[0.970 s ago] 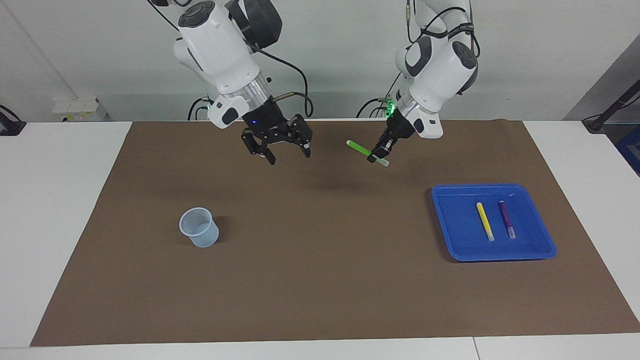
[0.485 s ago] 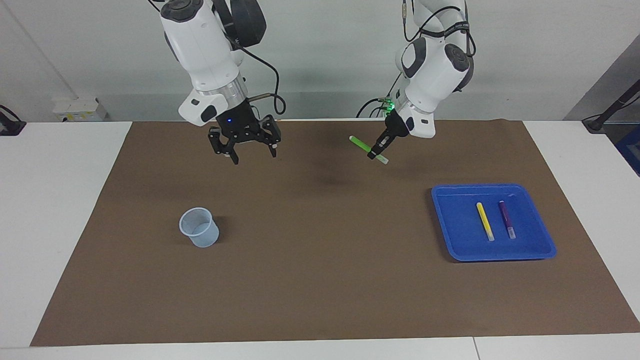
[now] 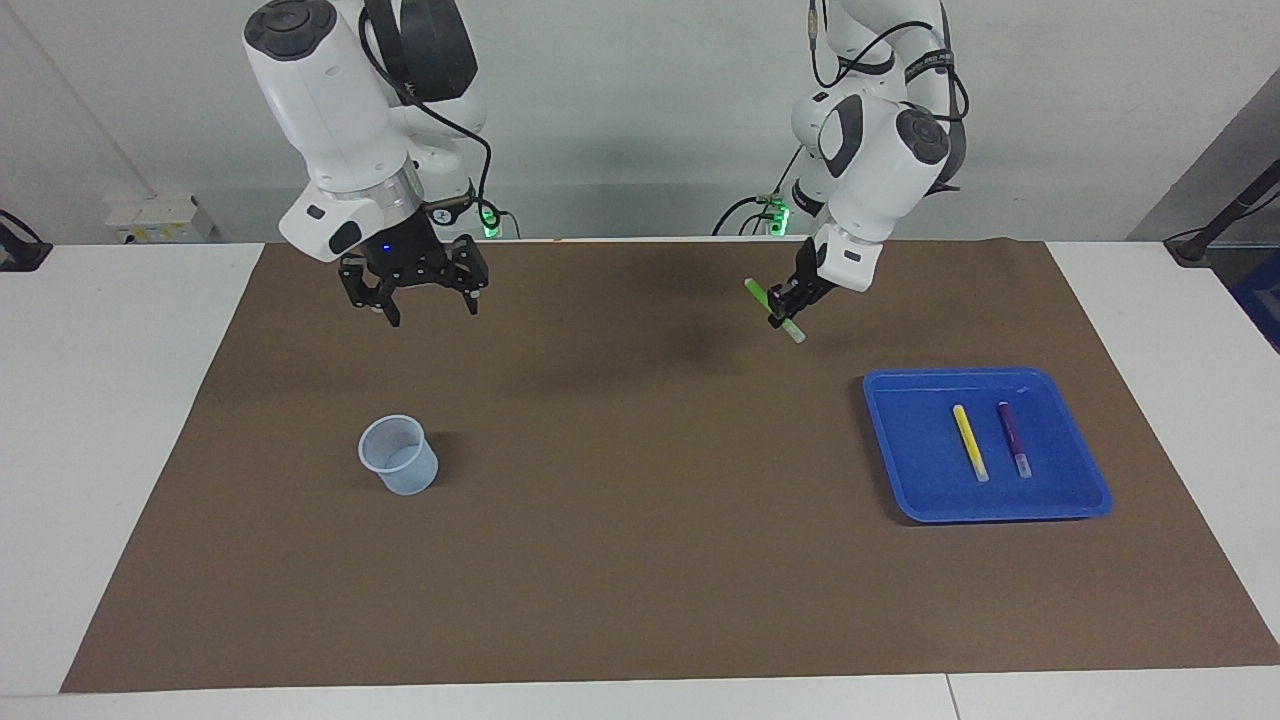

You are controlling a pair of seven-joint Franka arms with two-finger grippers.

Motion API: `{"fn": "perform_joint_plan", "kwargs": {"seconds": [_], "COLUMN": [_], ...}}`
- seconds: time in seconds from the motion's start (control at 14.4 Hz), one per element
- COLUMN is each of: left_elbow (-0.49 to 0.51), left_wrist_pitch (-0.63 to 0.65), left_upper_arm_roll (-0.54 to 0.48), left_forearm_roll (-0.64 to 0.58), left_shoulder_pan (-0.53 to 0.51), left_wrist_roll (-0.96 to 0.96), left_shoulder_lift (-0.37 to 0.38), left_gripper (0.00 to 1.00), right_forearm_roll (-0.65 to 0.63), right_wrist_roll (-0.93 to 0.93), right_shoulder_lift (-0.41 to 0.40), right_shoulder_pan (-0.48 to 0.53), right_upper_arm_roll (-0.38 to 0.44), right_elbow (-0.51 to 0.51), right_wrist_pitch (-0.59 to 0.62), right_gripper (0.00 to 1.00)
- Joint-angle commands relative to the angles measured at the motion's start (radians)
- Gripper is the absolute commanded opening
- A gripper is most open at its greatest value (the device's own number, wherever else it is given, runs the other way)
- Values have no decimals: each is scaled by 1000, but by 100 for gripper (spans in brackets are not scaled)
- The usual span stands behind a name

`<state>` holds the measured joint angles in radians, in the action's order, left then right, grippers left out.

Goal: Right arm passes pens to left for tray arrangement
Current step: 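Carry the green pen to the tray while the right gripper withdraws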

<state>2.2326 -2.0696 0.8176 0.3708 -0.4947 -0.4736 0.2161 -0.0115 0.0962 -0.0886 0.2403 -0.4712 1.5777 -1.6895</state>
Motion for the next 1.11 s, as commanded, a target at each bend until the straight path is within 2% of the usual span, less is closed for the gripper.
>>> {"fn": "perform_joint_plan", "kwargs": {"seconds": [0.0, 0.21, 0.42, 0.55, 0.69, 0.83, 0.9, 1.04], "left_elbow": [-69, -146, -232, -316, -426, -563, -602, -611], "left_wrist_pitch": [11, 0, 3, 25, 101, 202, 207, 172], "left_upper_arm_roll": [2, 5, 5, 2, 2, 0, -1, -20], "left_forearm_roll": [-204, -363, -517, -634, -716, -766, -795, -869], "left_shoulder_pan": [-5, -4, -4, -16, -21, -31, -34, -59], "left_wrist_roll": [79, 102, 107, 128, 135, 191, 226, 248], "left_shoulder_lift": [-105, -249, -413, -532, -622, -727, -750, -805], "left_gripper": [0, 0, 0, 0, 0, 0, 0, 0], "right_forearm_roll": [-30, -31, -31, -28, -27, -15, -15, -15], "right_wrist_roll": [-36, -56, -111, -121, -160, -165, -167, -167], "right_shoulder_lift": [49, 62, 75, 73, 76, 117, 131, 139], "right_shoulder_pan": [-1, -42, -176, -181, -182, -188, -190, -184], "right_upper_arm_roll": [-9, 37, 193, 207, 221, 235, 235, 235], "right_elbow": [21, 21, 18, 22, 21, 48, 76, 107], "right_wrist_pitch": [25, 39, 39, 25, 33, 44, 42, 7], "right_gripper": [100, 100, 100, 100, 100, 100, 100, 100]}}
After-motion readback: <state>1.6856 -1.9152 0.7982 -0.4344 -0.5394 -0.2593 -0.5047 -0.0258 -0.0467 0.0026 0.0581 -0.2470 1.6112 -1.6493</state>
